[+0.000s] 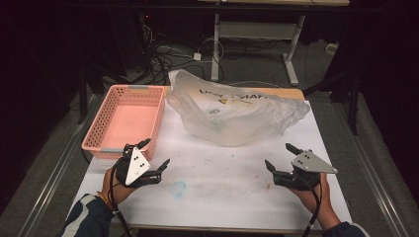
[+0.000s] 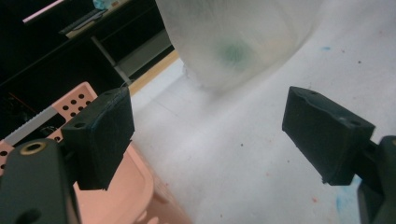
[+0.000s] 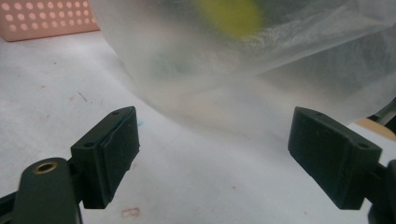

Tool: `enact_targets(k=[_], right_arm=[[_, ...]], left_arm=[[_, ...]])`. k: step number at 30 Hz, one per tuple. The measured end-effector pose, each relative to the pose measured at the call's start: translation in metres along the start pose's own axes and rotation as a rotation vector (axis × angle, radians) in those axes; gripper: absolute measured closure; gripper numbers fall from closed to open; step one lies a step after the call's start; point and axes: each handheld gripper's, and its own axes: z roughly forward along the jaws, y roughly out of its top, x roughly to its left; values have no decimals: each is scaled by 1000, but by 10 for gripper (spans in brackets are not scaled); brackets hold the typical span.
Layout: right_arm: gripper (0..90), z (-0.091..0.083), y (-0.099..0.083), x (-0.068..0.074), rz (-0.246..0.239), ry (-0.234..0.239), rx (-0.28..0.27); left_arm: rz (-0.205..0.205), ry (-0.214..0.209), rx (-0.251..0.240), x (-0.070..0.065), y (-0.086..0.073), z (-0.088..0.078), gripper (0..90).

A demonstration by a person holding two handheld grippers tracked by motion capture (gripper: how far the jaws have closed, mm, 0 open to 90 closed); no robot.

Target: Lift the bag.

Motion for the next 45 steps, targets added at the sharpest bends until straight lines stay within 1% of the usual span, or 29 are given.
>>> enact_targets(k=[2, 4, 9, 15, 17, 19, 21, 22, 26, 27, 28, 30, 33, 35, 38, 40, 43, 45], right_arm=[[167, -1, -3, 2, -5, 0, 12], [167, -2, -6, 4, 2, 6, 16], [168, -6, -13, 8, -7, 15, 17], [168, -9, -22, 13, -12, 32, 30], [168, -10, -26, 15, -15, 35, 35], [168, -11, -29, 16, -16, 32, 46], [168, -11, -32, 17, -16, 42, 53], [168, -12, -33, 18, -10, 45, 58], [168, -14, -38, 22, -22, 54, 74], [169, -14, -40, 23, -22, 61, 78], [168, -15, -41, 24, -17, 65, 82], [168, -15, -42, 24, -23, 63, 88], [168, -16, -41, 22, -19, 57, 72], [169, -17, -41, 21, -20, 55, 71], [168, -17, -42, 20, -22, 56, 69], [169, -18, -41, 21, -28, 54, 70], [170, -19, -40, 22, -30, 52, 68], [170, -20, -40, 23, -31, 53, 69]], left_arm=[[3, -10, 11, -2, -4, -1, 165], [0, -20, 25, -3, -8, -1, 165], [10, -43, 62, -8, -18, -3, 165], [1, -57, 82, -11, -28, -9, 165], [-8, -57, 90, -12, -31, -11, 165], [-28, -66, 100, -11, -34, -13, 165], [-22, -65, 112, -12, -37, -14, 165], [-27, -68, 118, -12, -38, -15, 165], [-37, -70, 134, -13, -43, -18, 165], [-34, -73, 139, -13, -43, -18, 165], [-30, -71, 141, -14, -43, -18, 165], [-29, -71, 139, -15, -43, -18, 165], [-25, -68, 139, -15, -42, -18, 165], [-22, -64, 143, -15, -43, -18, 165], [-27, -59, 134, -15, -42, -19, 165], [-27, -59, 127, -15, -41, -21, 165], [-21, -61, 129, -16, -42, -21, 165], [-26, -65, 126, -15, -42, -21, 165]])
